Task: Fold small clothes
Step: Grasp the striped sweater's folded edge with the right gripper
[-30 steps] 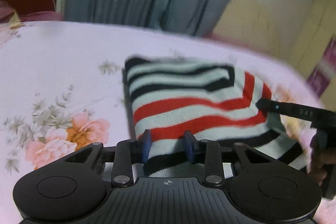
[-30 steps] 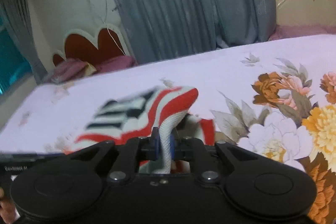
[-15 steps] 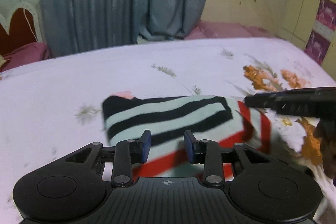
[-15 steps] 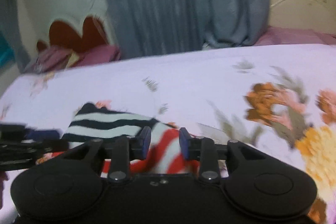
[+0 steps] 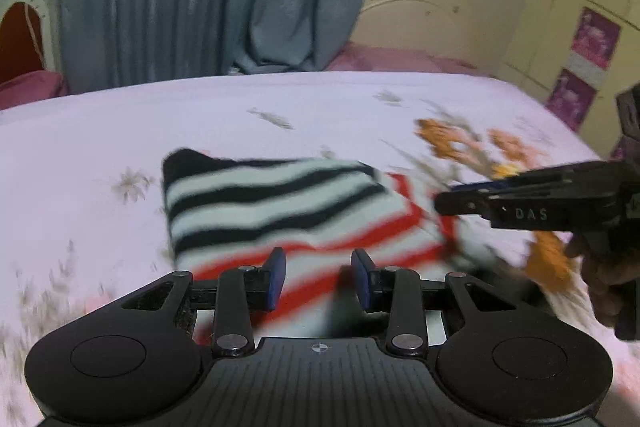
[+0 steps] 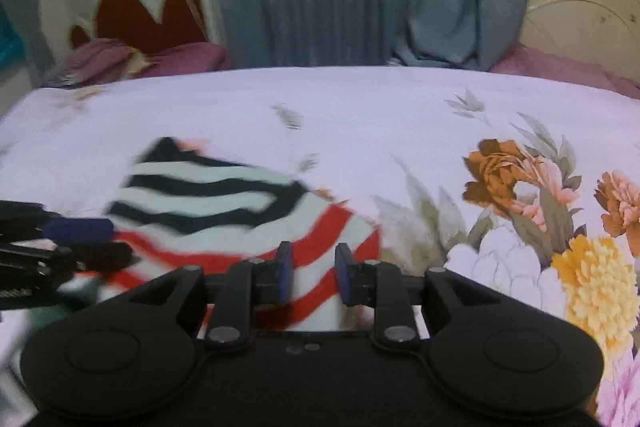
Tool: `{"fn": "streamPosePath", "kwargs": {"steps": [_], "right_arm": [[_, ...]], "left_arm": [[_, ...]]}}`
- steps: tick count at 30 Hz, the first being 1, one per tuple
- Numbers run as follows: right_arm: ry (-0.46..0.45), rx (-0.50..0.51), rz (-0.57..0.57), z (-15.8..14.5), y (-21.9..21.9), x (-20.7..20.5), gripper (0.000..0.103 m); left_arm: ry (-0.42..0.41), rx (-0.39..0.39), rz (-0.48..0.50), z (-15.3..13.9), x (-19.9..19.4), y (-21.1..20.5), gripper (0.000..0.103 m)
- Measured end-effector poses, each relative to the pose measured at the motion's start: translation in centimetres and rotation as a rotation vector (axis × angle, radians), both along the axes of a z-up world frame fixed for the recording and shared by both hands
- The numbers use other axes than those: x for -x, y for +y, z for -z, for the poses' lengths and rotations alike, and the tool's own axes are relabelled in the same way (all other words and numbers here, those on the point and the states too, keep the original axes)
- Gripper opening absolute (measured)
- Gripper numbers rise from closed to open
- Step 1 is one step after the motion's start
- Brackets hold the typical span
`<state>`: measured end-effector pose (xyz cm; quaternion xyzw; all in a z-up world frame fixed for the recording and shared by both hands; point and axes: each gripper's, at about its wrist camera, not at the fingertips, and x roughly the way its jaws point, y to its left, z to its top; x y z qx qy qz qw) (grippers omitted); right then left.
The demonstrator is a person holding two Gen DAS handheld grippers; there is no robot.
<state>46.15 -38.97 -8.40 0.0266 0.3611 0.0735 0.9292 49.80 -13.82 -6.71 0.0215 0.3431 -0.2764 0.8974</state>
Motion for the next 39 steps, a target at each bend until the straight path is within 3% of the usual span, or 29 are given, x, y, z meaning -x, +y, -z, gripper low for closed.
{"fn": "streamPosePath", "kwargs": {"steps": [3,7,10,13,19,27,39], "right_arm": [[-0.02,-0.009,-0.054,-1.3,0.8,3.2,0.021],[0.004,-0.032,-0.092,-1.2,1.0,7.5,0.009],[0.064,0.066,-0.094,1.8,1.8,8.1,0.006],[0.051,0.106,-0.09,2.0,2.4,7.6,0.004],[0.041,0.139,-0.101,1.9,2.6,7.9,0.004],[-0.015,0.106,-0.145,-1.5,3.3,11.2,0.01],[0.099,0.127,-0.161,2.7,2.8,12.2,0.012]], "left_arm": [[0.002,0.009,0.008,-0.3,3.5,0.7,0.035],[0.011,-0.013,-0.029,0.9,5.9,1.8,0.035],[0.023,-0.012,-0.04,2.1,5.9,1.8,0.035],[-0.009,-0.068,-0.043,2.3,6.5,0.8,0.035],[-0.021,-0.093,-0.047,2.1,6.9,0.7,0.035],[-0.036,-0.154,-0.044,-0.9,9.9,0.7,0.035],[0.017,-0.225,-0.05,1.7,11.3,0.4,0.035]]}}
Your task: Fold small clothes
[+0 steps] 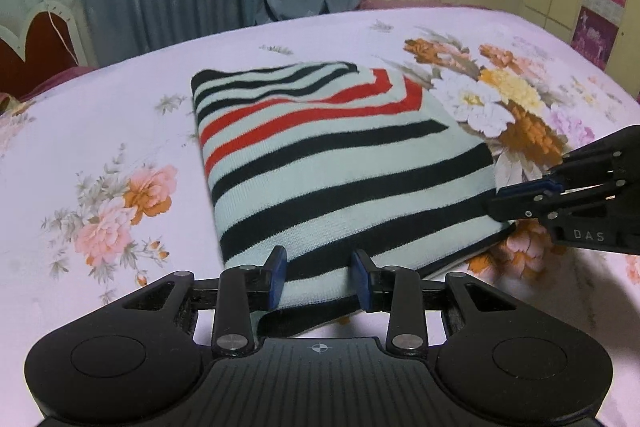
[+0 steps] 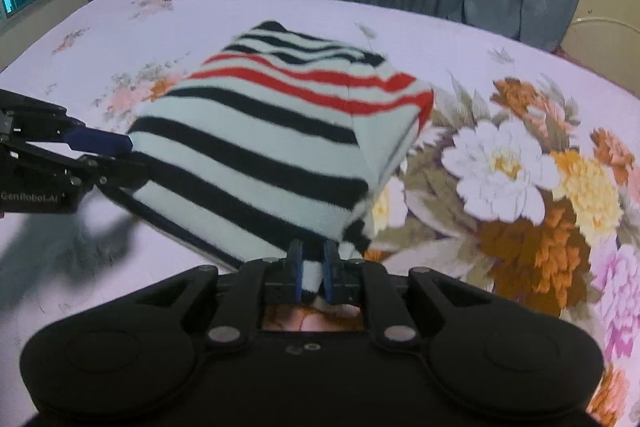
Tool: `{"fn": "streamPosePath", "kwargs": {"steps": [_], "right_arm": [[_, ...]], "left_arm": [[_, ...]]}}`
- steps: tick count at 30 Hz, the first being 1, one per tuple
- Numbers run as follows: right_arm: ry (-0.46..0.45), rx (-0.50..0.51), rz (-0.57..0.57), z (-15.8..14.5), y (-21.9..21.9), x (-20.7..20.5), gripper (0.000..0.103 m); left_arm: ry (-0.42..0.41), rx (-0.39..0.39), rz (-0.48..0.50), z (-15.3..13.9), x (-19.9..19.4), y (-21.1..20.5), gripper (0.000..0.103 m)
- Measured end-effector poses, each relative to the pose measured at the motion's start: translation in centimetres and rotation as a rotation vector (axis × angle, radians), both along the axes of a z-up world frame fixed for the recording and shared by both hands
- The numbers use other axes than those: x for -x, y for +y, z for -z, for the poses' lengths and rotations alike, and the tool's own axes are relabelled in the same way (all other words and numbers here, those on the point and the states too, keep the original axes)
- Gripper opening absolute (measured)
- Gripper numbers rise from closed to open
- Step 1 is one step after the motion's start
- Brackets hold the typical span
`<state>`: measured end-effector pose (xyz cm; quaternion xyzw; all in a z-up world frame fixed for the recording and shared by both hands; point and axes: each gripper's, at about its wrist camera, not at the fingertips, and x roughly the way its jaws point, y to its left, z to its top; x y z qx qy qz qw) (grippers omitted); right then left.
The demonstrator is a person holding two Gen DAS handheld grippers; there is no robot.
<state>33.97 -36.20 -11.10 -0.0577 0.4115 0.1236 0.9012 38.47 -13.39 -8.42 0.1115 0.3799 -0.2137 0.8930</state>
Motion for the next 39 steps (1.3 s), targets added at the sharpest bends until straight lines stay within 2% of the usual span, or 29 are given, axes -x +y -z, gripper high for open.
{"fn": "streamPosePath", "kwargs": {"steps": [6,10,11,12,13,14,15,18,21,22,23,25,30,35,39], "right_arm": [[0.016,-0.051,0.02,1.1,-1.0,-0.1,0.013],[0.027,-0.076,0.02,0.9,-1.5,-0.2,0.016],[0.029,-0.089,0.024,0.5,-1.7,-0.1,0.021],[0.008,-0.103,0.03,-0.2,-2.1,0.2,0.026],[-0.022,-0.121,0.033,-1.0,-2.6,0.8,0.04],[-0.044,-0.147,0.036,-1.7,-3.2,1.2,0.041],[-0.053,-0.178,0.046,-2.2,-3.8,1.3,0.039],[-0.053,-0.272,0.082,-2.6,-5.5,0.1,0.033],[-0.029,-0.367,0.12,-2.2,-6.4,-2.4,0.034],[-0.007,-0.399,0.144,-1.8,-6.8,-3.3,0.04],[0.019,-0.425,0.167,-1.4,-7.2,-4.1,0.052],[0.058,-0.491,0.186,-0.6,-8.0,-5.4,0.061],[0.159,-0.673,0.213,2.1,-10.6,-8.0,0.059],[0.217,-0.793,0.216,4.1,-11.8,-9.8,0.059],[0.232,-0.816,0.204,4.8,-11.2,-10.6,0.058]], "left_arm": [[-0.004,-0.021,-0.005,0.9,0.1,-0.4,0.035],[-0.004,-0.027,-0.018,0.0,0.3,-0.4,0.035],[-0.017,-0.017,-0.034,-0.6,0.6,-0.2,0.043],[-0.037,-0.009,-0.051,-1.2,0.8,0.1,0.057],[-0.074,-0.004,-0.074,-1.7,1.2,0.5,0.087],[-0.122,0.013,-0.088,-2.2,1.5,1.0,0.093],[-0.14,0.026,-0.089,-2.4,1.5,1.3,0.093],[-0.11,0.014,-0.111,-2.3,-0.1,1.3,0.092],[-0.061,0.067,-0.145,-1.6,-2.3,1.3,0.092],[-0.033,0.094,-0.168,-1.4,-3.1,1.4,0.092],[-0.013,0.119,-0.189,-1.0,-3.6,1.7,0.093],[0.039,0.167,-0.23,-0.3,-4.9,2.3,0.093],[0.162,0.356,-0.307,1.6,-7.6,4.5,0.093],[0.242,0.449,-0.32,2.9,-9.7,5.5,0.092],[0.298,0.489,-0.321,4.0,-11.3,5.8,0.092]]}}
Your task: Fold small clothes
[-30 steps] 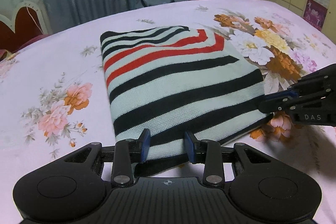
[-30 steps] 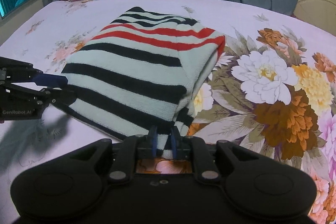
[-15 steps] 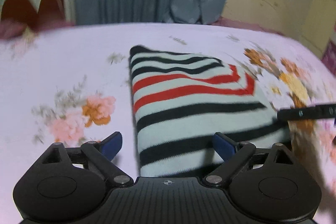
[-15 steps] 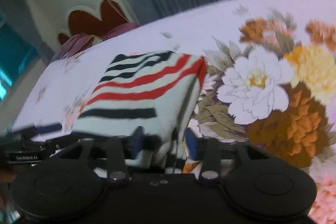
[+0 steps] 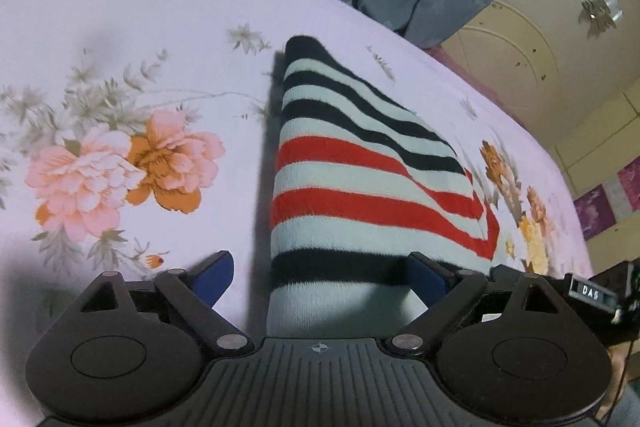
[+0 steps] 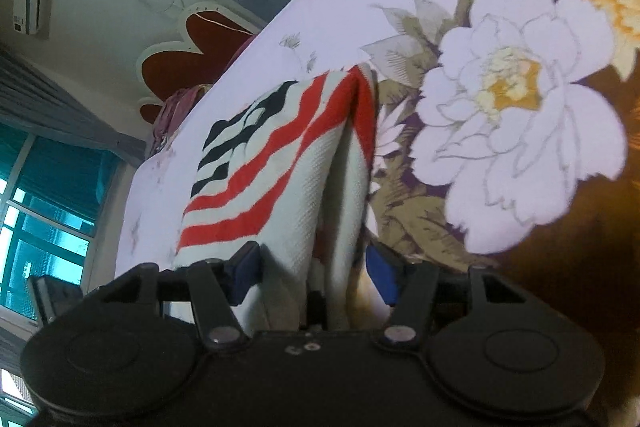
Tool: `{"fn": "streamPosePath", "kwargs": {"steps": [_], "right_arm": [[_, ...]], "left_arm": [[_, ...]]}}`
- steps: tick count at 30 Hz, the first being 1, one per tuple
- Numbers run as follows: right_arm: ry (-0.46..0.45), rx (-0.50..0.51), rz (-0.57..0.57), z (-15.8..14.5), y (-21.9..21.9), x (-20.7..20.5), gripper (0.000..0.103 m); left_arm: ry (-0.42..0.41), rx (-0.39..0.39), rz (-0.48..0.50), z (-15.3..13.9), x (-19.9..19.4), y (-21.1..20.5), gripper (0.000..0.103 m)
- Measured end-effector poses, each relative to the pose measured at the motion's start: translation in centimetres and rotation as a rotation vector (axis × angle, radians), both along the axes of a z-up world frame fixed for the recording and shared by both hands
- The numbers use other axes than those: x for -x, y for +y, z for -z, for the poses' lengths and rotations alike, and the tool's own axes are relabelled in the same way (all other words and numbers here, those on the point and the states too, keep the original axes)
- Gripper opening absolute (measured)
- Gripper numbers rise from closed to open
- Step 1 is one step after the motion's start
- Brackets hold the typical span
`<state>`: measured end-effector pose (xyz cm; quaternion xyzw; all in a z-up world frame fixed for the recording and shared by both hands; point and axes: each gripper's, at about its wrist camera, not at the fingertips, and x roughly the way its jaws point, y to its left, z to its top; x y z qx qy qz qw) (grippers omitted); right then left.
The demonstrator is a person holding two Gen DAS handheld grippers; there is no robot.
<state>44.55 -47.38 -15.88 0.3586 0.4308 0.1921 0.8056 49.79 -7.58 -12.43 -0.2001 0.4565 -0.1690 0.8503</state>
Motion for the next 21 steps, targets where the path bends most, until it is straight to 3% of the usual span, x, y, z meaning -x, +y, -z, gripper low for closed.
{"fn": "streamPosePath", "kwargs": {"steps": [7,10,17,21], "right_arm": [[-0.003,0.057,-0.016,-0.7,1.7,-1.3,0.058],[-0.004,0.08,-0.013,-0.9,2.1,-1.5,0.055],[-0.061,0.337,0.007,-3.2,5.7,-0.6,0.036],[-0.108,0.469,0.04,-5.0,8.1,0.6,0.033]], "left_arm": [[0.018,0.013,0.055,0.3,-2.5,-1.2,0.092],[-0.002,0.013,0.092,0.0,-3.2,-2.1,0.077],[-0.158,-0.204,0.176,-2.7,-1.7,-5.3,0.047],[-0.222,-0.286,0.232,-4.4,-1.1,-6.0,0.039]]}}
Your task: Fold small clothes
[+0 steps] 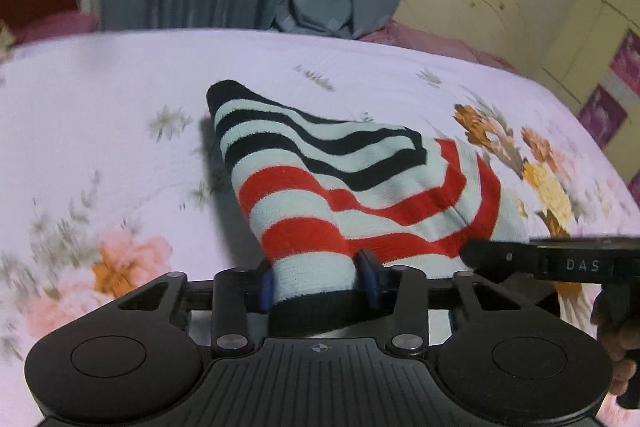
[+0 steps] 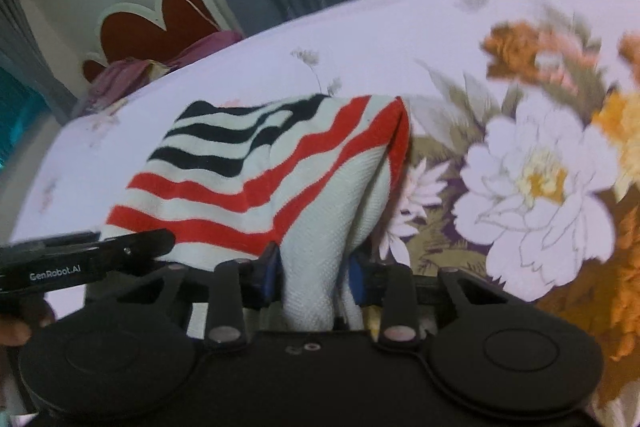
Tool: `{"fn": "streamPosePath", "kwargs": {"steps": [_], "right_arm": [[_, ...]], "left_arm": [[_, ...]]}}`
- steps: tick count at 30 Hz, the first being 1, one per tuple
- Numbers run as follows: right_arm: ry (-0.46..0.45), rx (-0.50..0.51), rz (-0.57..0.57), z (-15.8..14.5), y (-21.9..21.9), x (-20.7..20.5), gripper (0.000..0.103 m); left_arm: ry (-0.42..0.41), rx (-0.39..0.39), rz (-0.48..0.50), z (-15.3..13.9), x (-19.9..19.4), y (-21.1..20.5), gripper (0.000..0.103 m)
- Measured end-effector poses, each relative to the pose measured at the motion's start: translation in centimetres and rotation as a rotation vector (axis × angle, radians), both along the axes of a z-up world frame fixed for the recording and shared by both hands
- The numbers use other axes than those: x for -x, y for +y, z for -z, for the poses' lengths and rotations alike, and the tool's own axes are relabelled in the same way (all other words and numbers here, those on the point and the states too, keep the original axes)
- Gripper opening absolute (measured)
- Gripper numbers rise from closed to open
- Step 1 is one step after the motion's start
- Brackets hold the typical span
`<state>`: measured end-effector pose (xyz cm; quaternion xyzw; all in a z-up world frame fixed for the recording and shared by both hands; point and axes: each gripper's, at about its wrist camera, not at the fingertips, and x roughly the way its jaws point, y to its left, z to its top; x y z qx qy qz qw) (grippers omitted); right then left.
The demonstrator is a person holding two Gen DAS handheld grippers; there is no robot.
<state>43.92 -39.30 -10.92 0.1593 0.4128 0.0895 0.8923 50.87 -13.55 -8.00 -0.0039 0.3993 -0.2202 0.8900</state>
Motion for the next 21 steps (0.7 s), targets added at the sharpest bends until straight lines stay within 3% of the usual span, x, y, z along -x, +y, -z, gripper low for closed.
{"fn": "streamPosePath", "kwargs": {"steps": [5,10,14,21], "right_arm": [[-0.063,0.119,0.008,-2.4,3.2,1.6,0.032],[-0.093,0.141,-0.002,-4.4,6.2,1.8,0.032],[-0.123,0.136,-0.032,-5.1,9.8,1.6,0.032],[-0.131,0.12,-0.116,-4.1,17.8,-0.3,0.032]], "left_arm": [[-0.04,-0.017,0.054,-1.6,0.9,1.1,0.037],[-0.096,0.01,0.056,-2.7,2.7,1.5,0.037],[-0.119,-0.002,0.037,-1.0,2.3,1.9,0.037],[-0.1,-0.044,-0.025,-0.9,1.7,11.3,0.038]]}}
